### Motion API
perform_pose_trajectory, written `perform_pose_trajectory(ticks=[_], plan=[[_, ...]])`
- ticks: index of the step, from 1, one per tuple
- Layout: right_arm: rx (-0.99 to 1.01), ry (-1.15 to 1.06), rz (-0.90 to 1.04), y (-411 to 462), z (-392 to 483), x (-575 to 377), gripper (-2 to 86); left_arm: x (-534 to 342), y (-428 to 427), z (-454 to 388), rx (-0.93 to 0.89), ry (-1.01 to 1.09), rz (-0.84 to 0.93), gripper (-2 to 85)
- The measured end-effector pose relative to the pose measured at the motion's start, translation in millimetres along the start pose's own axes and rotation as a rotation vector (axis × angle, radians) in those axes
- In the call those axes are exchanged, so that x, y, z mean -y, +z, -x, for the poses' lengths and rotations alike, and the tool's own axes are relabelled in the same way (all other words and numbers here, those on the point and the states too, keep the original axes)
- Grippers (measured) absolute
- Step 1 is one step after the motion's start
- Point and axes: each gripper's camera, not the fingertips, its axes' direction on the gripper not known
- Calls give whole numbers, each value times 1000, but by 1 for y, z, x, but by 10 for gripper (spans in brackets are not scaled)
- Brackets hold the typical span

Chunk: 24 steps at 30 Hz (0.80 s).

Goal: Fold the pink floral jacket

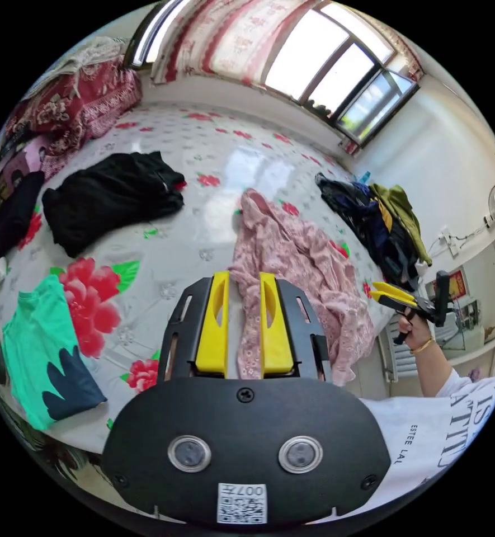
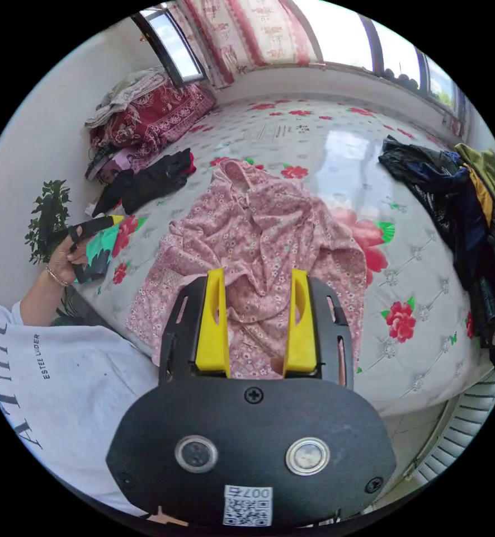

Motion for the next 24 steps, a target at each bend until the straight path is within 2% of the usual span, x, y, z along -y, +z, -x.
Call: perform_pose_trajectory(ticks=[4,7,10,13,14,16,17,19,24], plan=[[-108,-33,98,46,-6,28,118,21,83,-44,-19,131,92,106],[-57,12,146,62,-23,59,116,52,150,-60,-10,156,166,116],[-11,45,72,52,-36,93,108,88,198,-69,-32,156,196,124],[-30,5,205,87,-45,119,94,108,259,-78,41,185,304,109],[-59,9,234,95,-51,124,85,108,290,-75,121,188,399,82],[-9,-71,209,78,-57,130,59,110,289,-74,105,262,358,28],[18,-115,216,62,-65,135,44,116,286,-64,46,253,405,4],[50,-168,179,26,-82,139,27,124,255,-43,-63,271,367,-4],[118,-119,-14,-100,-158,161,13,154,105,61,-298,182,165,-9]])
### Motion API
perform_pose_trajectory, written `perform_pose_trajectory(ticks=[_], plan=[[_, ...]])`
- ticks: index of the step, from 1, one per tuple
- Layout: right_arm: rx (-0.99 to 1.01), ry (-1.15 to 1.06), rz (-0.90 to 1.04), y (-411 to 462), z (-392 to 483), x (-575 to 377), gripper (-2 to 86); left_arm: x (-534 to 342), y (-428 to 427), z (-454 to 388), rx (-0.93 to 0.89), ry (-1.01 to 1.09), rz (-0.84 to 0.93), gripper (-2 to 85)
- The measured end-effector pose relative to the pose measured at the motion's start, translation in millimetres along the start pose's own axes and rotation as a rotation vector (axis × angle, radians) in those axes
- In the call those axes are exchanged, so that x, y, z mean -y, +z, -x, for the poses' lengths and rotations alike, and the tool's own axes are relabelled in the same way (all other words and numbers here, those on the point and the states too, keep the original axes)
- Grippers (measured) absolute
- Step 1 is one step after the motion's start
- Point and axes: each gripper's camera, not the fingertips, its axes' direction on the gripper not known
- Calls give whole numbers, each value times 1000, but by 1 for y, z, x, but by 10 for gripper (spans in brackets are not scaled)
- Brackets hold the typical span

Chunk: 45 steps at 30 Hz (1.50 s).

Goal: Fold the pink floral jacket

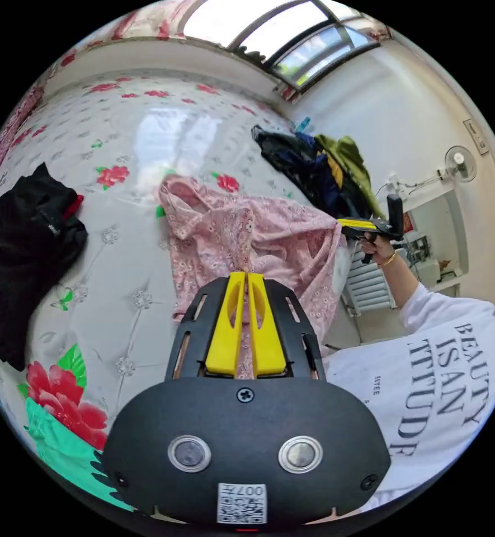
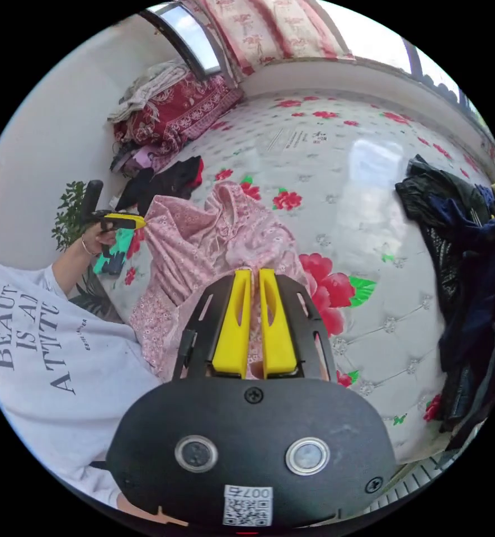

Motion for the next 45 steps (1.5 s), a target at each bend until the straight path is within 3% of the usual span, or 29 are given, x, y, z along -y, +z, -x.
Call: perform_pose_trajectory(ticks=[4,8,11,15,21,26,31,36,37,41,45], plan=[[-370,104,-157,-83,-46,51,19,20,-103,57,175,-103,-177,-10],[-651,401,-179,-78,-110,103,44,56,-136,128,398,-403,-414,-8],[-578,449,-159,-50,-116,92,61,34,-123,151,511,-598,-459,-2],[-380,223,-144,8,-69,45,66,-31,-58,123,461,-445,-290,44],[-265,53,182,116,-29,-2,75,-148,58,40,291,-325,-36,78],[-159,-70,121,137,3,44,69,-197,106,-23,279,-306,82,95],[-23,-122,84,172,27,125,62,-229,134,-78,422,-212,229,109],[-70,-16,281,254,13,163,42,-256,161,-121,595,-150,290,87],[-122,-4,217,252,12,163,32,-257,162,-124,597,-149,293,79],[-171,-145,255,256,20,165,9,-265,159,-133,684,-147,323,5],[-184,-157,217,245,19,171,19,-281,147,-139,661,-148,301,-4]])
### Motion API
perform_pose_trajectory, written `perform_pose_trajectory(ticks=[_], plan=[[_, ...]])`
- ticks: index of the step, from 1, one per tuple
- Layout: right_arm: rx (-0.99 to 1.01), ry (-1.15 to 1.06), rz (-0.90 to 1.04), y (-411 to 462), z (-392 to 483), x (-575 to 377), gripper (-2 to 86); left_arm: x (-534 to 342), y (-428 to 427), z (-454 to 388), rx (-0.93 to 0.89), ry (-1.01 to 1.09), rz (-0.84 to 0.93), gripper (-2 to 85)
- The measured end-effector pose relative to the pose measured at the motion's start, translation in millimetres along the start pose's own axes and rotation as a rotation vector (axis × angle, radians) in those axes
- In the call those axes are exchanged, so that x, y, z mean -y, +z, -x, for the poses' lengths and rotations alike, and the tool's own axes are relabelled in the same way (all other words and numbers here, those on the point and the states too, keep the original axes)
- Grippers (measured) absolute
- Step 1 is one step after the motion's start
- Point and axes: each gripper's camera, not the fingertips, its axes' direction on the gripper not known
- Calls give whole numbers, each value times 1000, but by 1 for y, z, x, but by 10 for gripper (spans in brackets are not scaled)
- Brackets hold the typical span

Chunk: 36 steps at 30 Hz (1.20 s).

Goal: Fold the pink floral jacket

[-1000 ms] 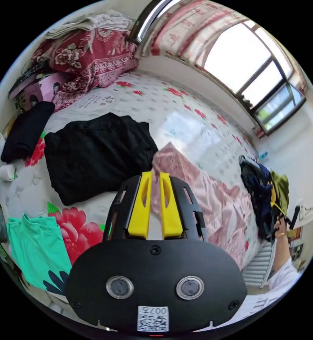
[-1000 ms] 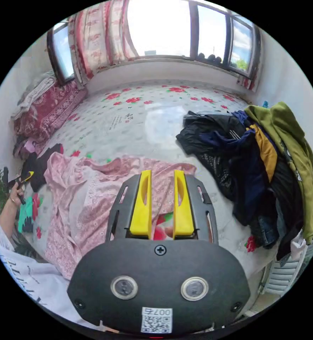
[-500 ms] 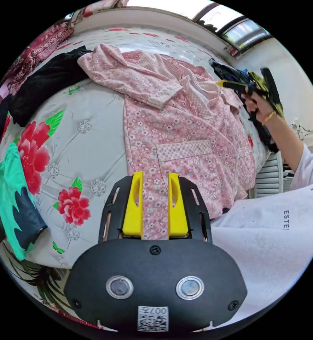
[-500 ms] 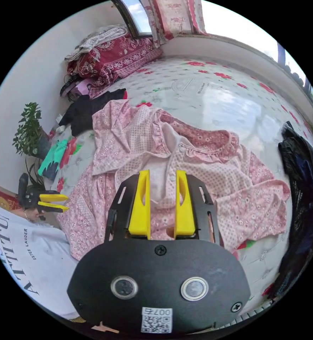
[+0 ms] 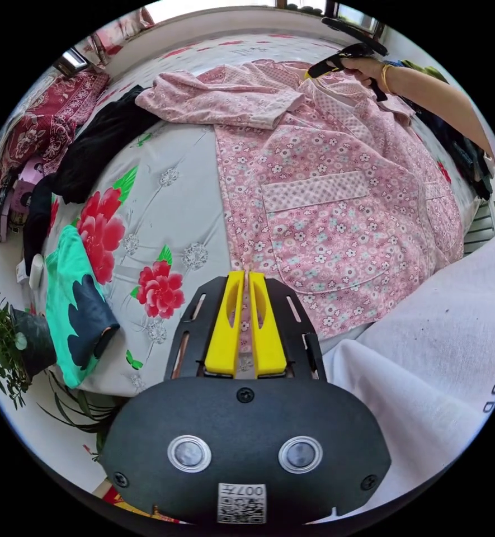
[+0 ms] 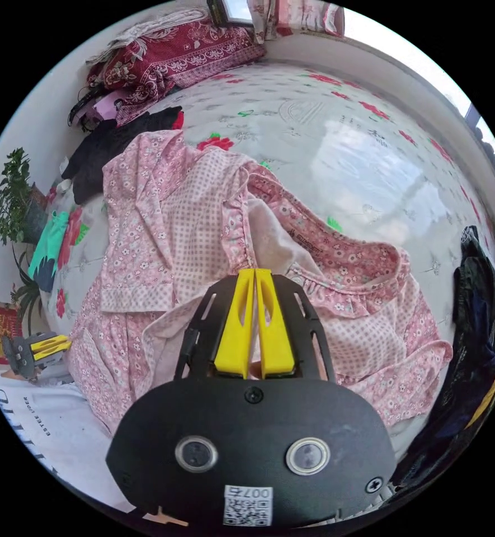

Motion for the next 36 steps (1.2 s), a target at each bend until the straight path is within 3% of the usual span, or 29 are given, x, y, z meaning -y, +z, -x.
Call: perform_pose_trajectory(ticks=[3,7,12,15,19,22,26,29,36], plan=[[26,9,82,22,4,2,51,-10,-5,0,-31,-27,-10,-3],[-108,-102,72,28,30,-3,35,-23,-13,-4,-44,-11,-24,-4],[-222,-100,-45,-5,29,0,18,-47,-25,-6,-50,-11,-34,-8],[-333,22,-119,-21,12,6,21,-60,-32,-13,-31,20,-57,-6],[-347,242,12,-9,-9,7,33,-72,-39,-20,-19,49,-76,4],[-361,293,-149,-44,16,-34,41,-88,-47,-15,-52,33,-92,27],[-126,233,-242,-78,65,-132,48,-122,-64,0,-125,12,-153,48],[-47,187,-168,-72,107,-217,54,-146,-73,9,-176,29,-199,57],[-110,283,-29,-45,158,-354,62,-171,-82,-11,-245,181,-230,80]])
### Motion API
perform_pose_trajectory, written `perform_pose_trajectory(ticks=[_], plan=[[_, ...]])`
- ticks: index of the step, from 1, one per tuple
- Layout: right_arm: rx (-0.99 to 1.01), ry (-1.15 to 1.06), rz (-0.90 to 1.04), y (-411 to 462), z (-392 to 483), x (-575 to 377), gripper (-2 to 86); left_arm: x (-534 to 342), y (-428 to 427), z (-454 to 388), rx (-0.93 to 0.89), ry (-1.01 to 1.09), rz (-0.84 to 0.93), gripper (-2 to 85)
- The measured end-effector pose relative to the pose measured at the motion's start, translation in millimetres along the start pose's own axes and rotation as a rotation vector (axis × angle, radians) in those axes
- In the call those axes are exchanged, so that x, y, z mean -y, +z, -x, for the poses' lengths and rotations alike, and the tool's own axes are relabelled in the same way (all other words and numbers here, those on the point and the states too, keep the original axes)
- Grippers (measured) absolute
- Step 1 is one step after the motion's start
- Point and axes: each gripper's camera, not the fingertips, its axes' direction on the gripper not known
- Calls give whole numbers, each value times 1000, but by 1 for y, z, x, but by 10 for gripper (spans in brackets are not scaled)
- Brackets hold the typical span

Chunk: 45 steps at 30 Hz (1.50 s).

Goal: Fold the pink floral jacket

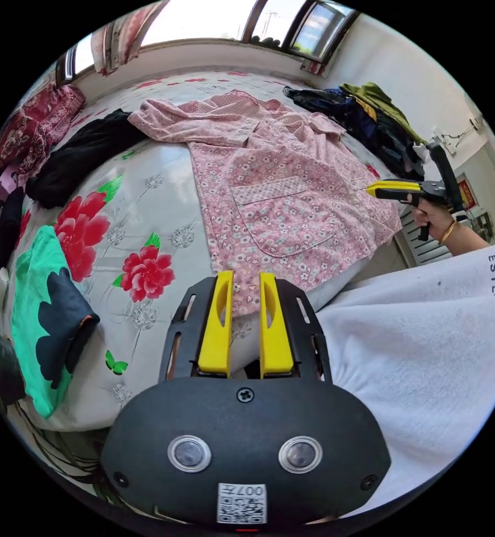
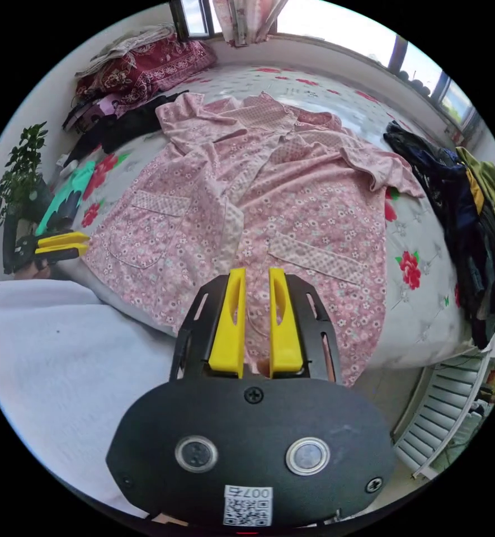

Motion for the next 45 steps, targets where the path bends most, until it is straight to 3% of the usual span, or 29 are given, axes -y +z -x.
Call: perform_pose_trajectory(ticks=[5,10,16,23,27,34,42,45], plan=[[148,7,-24,-1,7,-24,68,7,6,-50,0,179,-6,91],[216,-22,28,16,21,-17,65,5,33,-77,120,262,56,75],[131,-116,-20,-8,15,-23,51,-6,19,-77,135,238,62,48],[143,-234,175,22,-7,-42,25,10,-4,-57,18,166,-3,52],[69,-233,34,-5,-19,-26,14,47,4,-42,11,156,-4,58],[91,-166,-128,-26,-55,81,37,112,27,4,87,77,-3,67],[102,-192,-196,-19,-72,236,46,225,7,149,247,-136,-117,84],[71,-199,-178,-6,-79,294,47,268,11,209,226,-170,-133,93]])
